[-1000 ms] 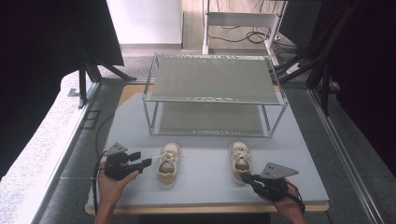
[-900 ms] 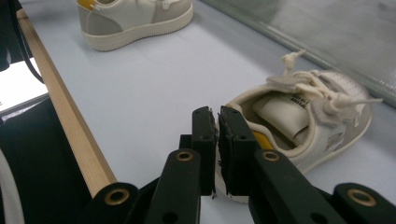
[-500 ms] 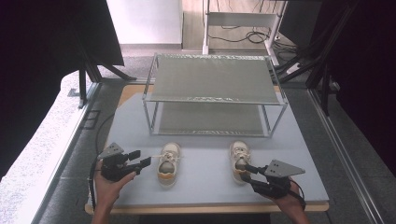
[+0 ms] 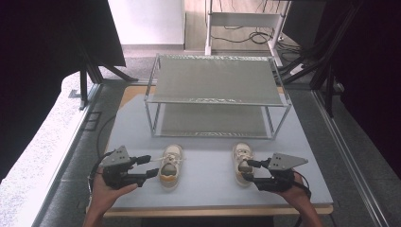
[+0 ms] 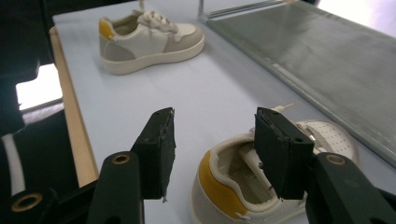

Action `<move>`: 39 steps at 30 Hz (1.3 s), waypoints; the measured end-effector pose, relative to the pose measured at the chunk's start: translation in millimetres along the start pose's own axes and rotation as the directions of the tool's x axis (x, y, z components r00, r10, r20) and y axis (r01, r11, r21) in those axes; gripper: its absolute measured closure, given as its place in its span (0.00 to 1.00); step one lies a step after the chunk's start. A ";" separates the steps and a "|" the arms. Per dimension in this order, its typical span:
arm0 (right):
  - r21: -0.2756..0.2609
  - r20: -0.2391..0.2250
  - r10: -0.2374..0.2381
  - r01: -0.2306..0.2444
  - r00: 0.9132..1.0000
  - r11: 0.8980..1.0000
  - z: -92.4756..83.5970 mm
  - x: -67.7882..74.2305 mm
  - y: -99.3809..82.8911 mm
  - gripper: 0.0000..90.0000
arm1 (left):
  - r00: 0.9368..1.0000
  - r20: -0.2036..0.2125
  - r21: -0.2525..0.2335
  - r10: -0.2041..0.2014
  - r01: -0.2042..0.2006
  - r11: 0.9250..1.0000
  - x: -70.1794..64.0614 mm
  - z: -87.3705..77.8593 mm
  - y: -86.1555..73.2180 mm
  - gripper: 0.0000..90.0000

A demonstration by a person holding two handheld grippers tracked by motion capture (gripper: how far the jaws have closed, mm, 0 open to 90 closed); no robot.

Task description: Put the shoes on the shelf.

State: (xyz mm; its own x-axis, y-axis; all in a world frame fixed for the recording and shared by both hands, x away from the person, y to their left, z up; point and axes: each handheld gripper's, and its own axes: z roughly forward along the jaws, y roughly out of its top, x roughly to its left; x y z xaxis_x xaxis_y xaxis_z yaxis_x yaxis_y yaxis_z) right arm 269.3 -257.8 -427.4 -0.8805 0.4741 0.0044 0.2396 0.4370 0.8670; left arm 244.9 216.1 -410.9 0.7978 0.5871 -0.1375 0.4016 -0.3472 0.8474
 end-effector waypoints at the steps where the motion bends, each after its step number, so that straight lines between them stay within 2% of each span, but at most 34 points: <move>1: 0.013 -0.015 -0.008 0.008 1.000 1.000 0.2 -1.9 1.8 0.54 | 0.999 0.034 0.019 0.030 -0.031 0.999 -1.6 1.4 6.1 0.45; 3: 0.029 -0.043 -0.028 0.029 0.999 0.999 -0.2 -5.0 5.5 0.55 | 0.997 0.069 0.030 0.042 -0.045 0.999 -0.5 3.2 12.1 0.45; 4: 0.029 -0.043 -0.028 0.029 0.999 0.999 -0.2 -5.0 5.5 0.55 | 0.997 0.069 0.030 0.042 -0.045 0.999 -0.5 3.2 12.1 0.45; 5: 0.042 -0.076 -0.043 0.046 0.996 0.998 -0.9 -7.8 9.0 0.55 | 0.994 0.099 0.050 0.053 -0.058 0.997 1.3 5.7 16.8 0.45; 7: 0.055 -0.107 -0.048 0.054 0.993 0.997 -0.9 -10.7 11.1 0.56 | 0.990 0.122 0.088 0.075 -0.086 0.992 1.4 10.7 19.9 0.45; 8: 0.064 -0.122 -0.048 0.056 0.991 0.996 -0.1 -12.3 11.7 0.56 | 0.990 0.122 0.088 0.075 -0.086 0.992 1.4 10.7 19.9 0.45; 9: 0.075 -0.137 -0.047 0.058 0.989 0.995 1.1 -14.1 11.9 0.56 | 0.982 0.153 0.140 0.107 -0.129 0.982 -0.1 18.2 20.7 0.45; 10: 0.085 -0.150 -0.047 0.060 0.988 0.995 2.5 -16.1 11.9 0.56 | 0.982 0.153 0.140 0.107 -0.129 0.982 -0.1 18.2 20.7 0.45; 11: 0.095 -0.161 -0.042 0.058 0.986 0.994 4.0 -18.1 11.9 0.57 | 0.975 0.184 0.185 0.123 -0.157 0.970 -1.3 27.2 20.1 0.45; 12: 0.104 -0.171 -0.038 0.056 0.985 0.993 5.6 -20.3 11.8 0.57 | 0.972 0.198 0.206 0.129 -0.170 0.964 -1.5 31.5 19.6 0.45; 16: 0.142 -0.199 -0.021 0.050 0.980 0.989 13.2 -27.4 11.8 0.58 | 0.962 0.240 0.268 0.132 -0.197 0.943 0.3 45.8 20.1 0.45; 19: 0.187 -0.228 -0.022 0.066 0.973 0.980 18.3 -30.7 13.8 0.59 | 0.953 0.272 0.300 0.132 -0.214 0.930 3.6 52.4 25.9 0.45; 21: 0.219 -0.232 -0.025 0.077 0.973 0.973 20.7 -32.8 15.7 0.59 | 0.949 0.286 0.326 0.135 -0.228 0.917 5.0 56.7 29.1 0.46; 22: 0.237 -0.233 -0.025 0.082 0.972 0.968 21.7 -34.0 16.3 0.59 | 0.949 0.286 0.326 0.135 -0.228 0.917 5.0 56.7 29.1 0.46; 23: 0.253 -0.240 -0.026 0.089 0.971 0.963 22.7 -35.1 16.7 0.59 | 0.943 0.303 0.356 0.139 -0.248 0.901 5.5 61.7 30.6 0.46; 24: 0.266 -0.251 -0.026 0.095 0.968 0.959 23.5 -36.3 16.8 0.60 | 0.940 0.311 0.370 0.139 -0.255 0.894 5.1 64.2 30.8 0.46; 25: 0.281 -0.261 -0.025 0.100 0.965 0.954 24.6 -37.3 16.7 0.60 | 0.933 0.329 0.385 0.149 -0.276 0.881 5.8 66.4 31.2 0.46; 28: 0.323 -0.297 -0.018 0.118 0.955 0.939 29.8 -39.0 15.7 0.60 | 0.921 0.360 0.417 0.151 -0.304 0.857 5.6 73.0 31.6 0.48; 29: 0.337 -0.308 -0.015 0.123 0.951 0.934 32.3 -39.0 14.8 0.60 | 0.916 0.369 0.432 0.155 -0.318 0.844 5.5 75.1 32.1 0.48; 30: 0.353 -0.314 -0.013 0.130 0.949 0.926 35.1 -38.6 13.7 0.61 | 0.916 0.369 0.432 0.155 -0.318 0.844 5.5 75.1 32.1 0.49; 31: 0.374 -0.320 -0.013 0.139 0.947 0.917 38.3 -38.2 12.3 0.61 | 0.908 0.391 0.454 0.149 -0.331 0.827 5.5 80.9 32.1 0.49; 33: 0.411 -0.340 -0.019 0.167 0.940 0.896 45.3 -37.5 9.0 0.63 | 0.904 0.403 0.488 0.140 -0.342 0.803 5.3 88.0 31.8 0.52; 34: 0.411 -0.340 -0.019 0.167 0.940 0.896 45.3 -37.5 9.0 0.63 | 0.904 0.403 0.488 0.140 -0.342 0.803 5.3 88.0 31.8 0.53; 35: 0.424 -0.355 -0.026 0.186 0.934 0.886 50.4 -37.3 7.1 0.65 | 0.898 0.415 0.523 0.148 -0.368 0.769 6.5 95.4 32.3 0.54; 37: 0.437 -0.355 -0.019 0.184 0.935 0.880 53.0 -38.6 7.7 0.70 | 0.894 0.423 0.542 0.149 -0.381 0.749 6.5 101.6 32.4 0.58; 38: 0.437 -0.355 -0.019 0.184 0.935 0.880 53.0 -38.6 7.7 0.70 | 0.894 0.423 0.542 0.149 -0.381 0.749 6.5 101.6 32.4 0.60; 39: 0.441 -0.358 -0.023 0.191 0.933 0.877 54.3 -40.7 8.0 0.74 | 0.890 0.432 0.551 0.147 -0.389 0.738 6.5 106.4 32.0 0.63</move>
State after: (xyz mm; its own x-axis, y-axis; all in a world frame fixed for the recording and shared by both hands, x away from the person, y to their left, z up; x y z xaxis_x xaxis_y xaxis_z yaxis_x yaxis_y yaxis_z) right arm 329.3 -232.1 -447.7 -0.9738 0.1588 0.1627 0.2226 0.8104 0.5419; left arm 310.8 131.1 -439.2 0.9631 0.1558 -0.2195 0.2339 -0.8880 0.3960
